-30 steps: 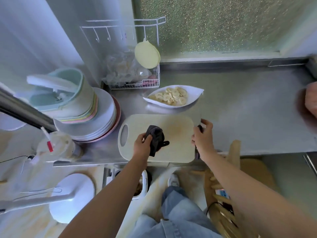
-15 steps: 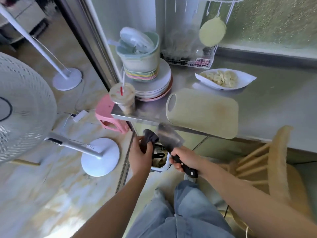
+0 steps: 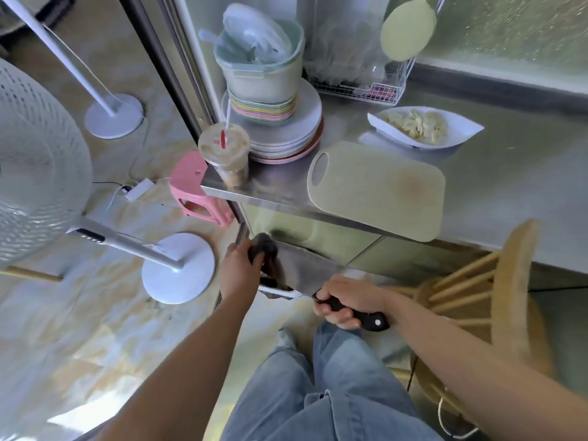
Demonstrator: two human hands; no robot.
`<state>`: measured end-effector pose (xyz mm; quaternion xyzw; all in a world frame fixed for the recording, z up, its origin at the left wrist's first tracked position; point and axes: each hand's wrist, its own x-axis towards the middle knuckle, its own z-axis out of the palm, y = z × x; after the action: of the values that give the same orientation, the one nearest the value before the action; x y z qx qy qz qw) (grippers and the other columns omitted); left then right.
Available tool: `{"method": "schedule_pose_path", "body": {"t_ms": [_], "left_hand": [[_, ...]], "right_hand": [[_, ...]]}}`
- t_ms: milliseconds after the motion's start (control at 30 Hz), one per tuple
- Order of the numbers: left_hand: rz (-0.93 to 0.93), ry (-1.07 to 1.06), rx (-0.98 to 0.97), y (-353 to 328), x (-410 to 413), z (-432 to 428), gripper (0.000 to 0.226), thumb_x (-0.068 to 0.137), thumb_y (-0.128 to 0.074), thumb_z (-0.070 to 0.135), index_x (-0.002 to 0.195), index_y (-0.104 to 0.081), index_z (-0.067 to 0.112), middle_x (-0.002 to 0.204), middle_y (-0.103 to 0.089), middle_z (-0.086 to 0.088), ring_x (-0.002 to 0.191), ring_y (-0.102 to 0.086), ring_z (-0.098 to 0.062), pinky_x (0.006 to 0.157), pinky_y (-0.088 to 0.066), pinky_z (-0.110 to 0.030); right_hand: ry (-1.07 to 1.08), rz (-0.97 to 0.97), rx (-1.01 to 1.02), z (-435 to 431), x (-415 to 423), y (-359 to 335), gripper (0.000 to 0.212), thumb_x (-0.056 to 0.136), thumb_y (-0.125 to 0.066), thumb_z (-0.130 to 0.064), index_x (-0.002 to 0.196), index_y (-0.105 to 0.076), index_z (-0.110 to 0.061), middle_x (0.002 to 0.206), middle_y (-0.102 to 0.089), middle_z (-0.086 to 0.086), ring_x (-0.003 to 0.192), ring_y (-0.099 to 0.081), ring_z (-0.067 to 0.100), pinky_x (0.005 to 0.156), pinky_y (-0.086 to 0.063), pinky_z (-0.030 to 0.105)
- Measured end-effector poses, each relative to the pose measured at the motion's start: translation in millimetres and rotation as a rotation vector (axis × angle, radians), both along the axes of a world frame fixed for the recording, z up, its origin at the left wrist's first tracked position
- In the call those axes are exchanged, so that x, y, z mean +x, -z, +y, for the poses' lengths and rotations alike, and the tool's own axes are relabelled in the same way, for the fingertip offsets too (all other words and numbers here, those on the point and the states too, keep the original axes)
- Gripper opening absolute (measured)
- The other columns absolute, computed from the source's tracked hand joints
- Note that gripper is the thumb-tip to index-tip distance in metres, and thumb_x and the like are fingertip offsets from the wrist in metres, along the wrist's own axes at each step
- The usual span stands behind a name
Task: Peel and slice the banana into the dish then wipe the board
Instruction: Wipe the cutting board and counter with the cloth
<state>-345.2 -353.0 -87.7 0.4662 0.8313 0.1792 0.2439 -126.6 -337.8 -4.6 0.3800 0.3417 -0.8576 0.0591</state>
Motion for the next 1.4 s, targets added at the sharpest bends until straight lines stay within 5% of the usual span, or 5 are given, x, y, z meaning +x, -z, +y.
{"method": "schedule_pose_path", "body": {"t_ms": [167, 367, 733, 1033, 1400], "left_hand": [[-0.029, -0.111, 0.056, 0, 4, -2, 0.024, 0.093, -0.054, 0.026, 0.115, -0.056, 0.015, 0.103, -0.060, -0.012, 0.087, -0.060, -0.034, 0.068, -0.044, -0.034], [-0.168, 0.408, 0.210, -11, 62, -3, 0.029, 0.086, -0.062, 0.031, 0.115, -0.064, 0.026, 0.098, -0.059, 0.002, 0.084, -0.061, -0.020, 0.067, -0.050, -0.033], [0.033, -0.100, -0.150, 17, -8, 26, 0.022, 0.093, -0.052, 0.028, 0.110, -0.060, 0.015, 0.099, -0.060, -0.014, 0.088, -0.060, -0.037, 0.071, -0.046, -0.036], [-0.239, -0.010, 0.054, 4, 2, 14, 0.016, 0.088, -0.060, 0.024, 0.103, -0.065, 0.023, 0.086, -0.065, -0.002, 0.080, -0.061, -0.024, 0.071, -0.051, -0.034], [-0.016, 0.328, 0.166, -2, 65, 13, 0.021, 0.084, -0.068, 0.017, 0.105, -0.067, 0.015, 0.096, -0.060, -0.008, 0.075, -0.061, -0.033, 0.059, -0.045, -0.031]], "right_hand": [[0.131, -0.082, -0.075, 5, 9, 25, 0.019, 0.093, -0.028, -0.011, 0.075, -0.034, -0.016, 0.059, -0.042, -0.004, 0.039, -0.025, 0.005, 0.034, -0.026, 0.017], [0.118, -0.093, -0.105, 16, -1, 38, 0.015, 0.091, -0.031, -0.010, 0.078, -0.037, -0.012, 0.067, -0.037, 0.001, 0.041, -0.024, 0.006, 0.033, -0.025, 0.017], [-0.096, -0.059, 0.035, 35, 22, 17, 0.019, 0.090, -0.029, -0.012, 0.074, -0.038, -0.012, 0.053, -0.039, -0.003, 0.038, -0.025, 0.009, 0.036, -0.024, 0.020], [-0.368, -0.634, 0.977, 36, 17, 65, 0.054, 0.087, -0.051, -0.018, 0.139, -0.033, -0.022, 0.121, -0.058, 0.005, 0.107, -0.055, 0.026, 0.080, -0.041, 0.031], [-0.077, -0.418, 0.840, 52, 14, 49, 0.023, 0.082, -0.055, -0.004, 0.102, -0.054, -0.013, 0.080, -0.058, 0.005, 0.072, -0.054, 0.020, 0.055, -0.037, 0.021]]}}
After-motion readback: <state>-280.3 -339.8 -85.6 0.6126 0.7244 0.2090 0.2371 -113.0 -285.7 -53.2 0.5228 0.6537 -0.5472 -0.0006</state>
